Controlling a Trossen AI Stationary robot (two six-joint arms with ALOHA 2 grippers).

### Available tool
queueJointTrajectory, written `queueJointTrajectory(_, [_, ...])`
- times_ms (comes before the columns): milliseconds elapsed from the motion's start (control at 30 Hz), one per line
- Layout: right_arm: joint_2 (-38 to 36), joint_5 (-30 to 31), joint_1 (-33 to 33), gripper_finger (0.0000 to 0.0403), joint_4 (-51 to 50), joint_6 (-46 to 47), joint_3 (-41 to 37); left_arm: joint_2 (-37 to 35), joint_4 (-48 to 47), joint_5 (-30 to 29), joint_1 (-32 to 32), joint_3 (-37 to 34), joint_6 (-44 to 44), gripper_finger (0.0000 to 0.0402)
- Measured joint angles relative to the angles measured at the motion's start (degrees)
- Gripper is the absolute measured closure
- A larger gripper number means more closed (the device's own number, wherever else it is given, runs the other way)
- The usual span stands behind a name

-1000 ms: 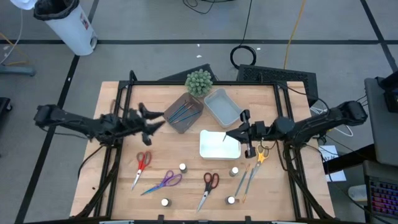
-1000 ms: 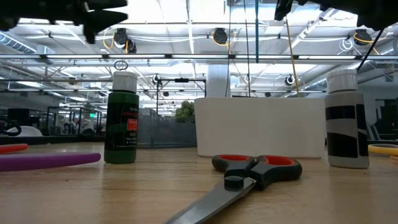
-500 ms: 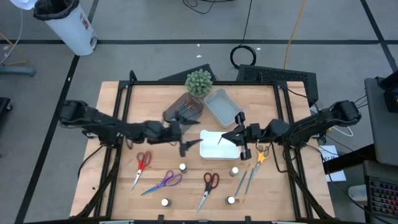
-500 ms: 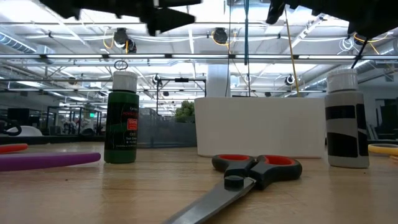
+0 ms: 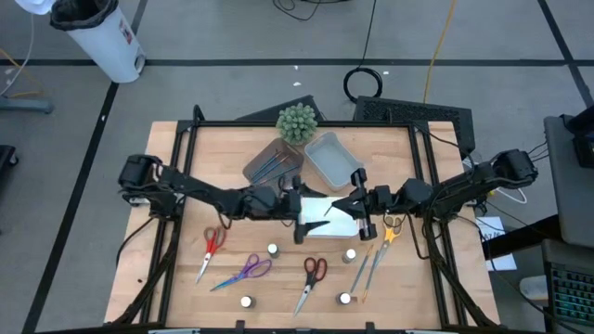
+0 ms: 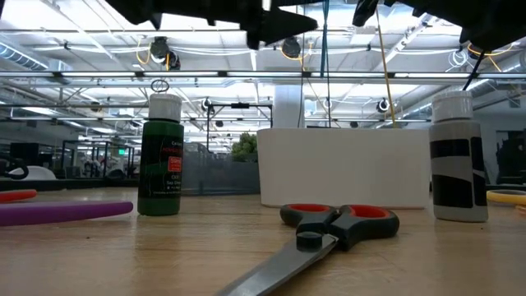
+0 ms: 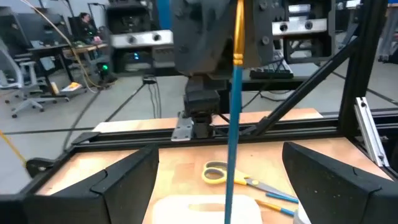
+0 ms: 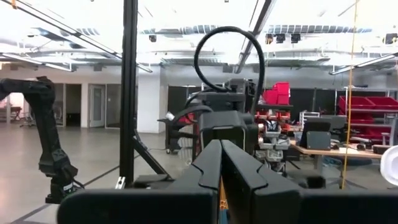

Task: Pick & Place Paint Supplies
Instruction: Put the blue paint brush into the black bin

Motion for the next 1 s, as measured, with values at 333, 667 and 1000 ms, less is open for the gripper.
queueJointTrajectory(333, [0.0, 0.0, 0.0, 0.0403, -0.3, -0.4, 0.0, 4.5, -0.5, 0.5, 0.0, 3.2, -0.7, 0.0065])
queueJointTrajectory(667, [0.0, 0.0, 0.0, 0.0403, -0.3, -0.6, 0.0, 3.9, -1.5, 0.5, -0.1, 3.2, -0.7, 0.0235])
queueJointTrajectory(1000, [0.0, -0.1, 0.0, 0.0403, -0.3, -0.6, 0.0, 3.8, -1.8, 0.6, -0.1, 3.2, -0.9, 0.0388])
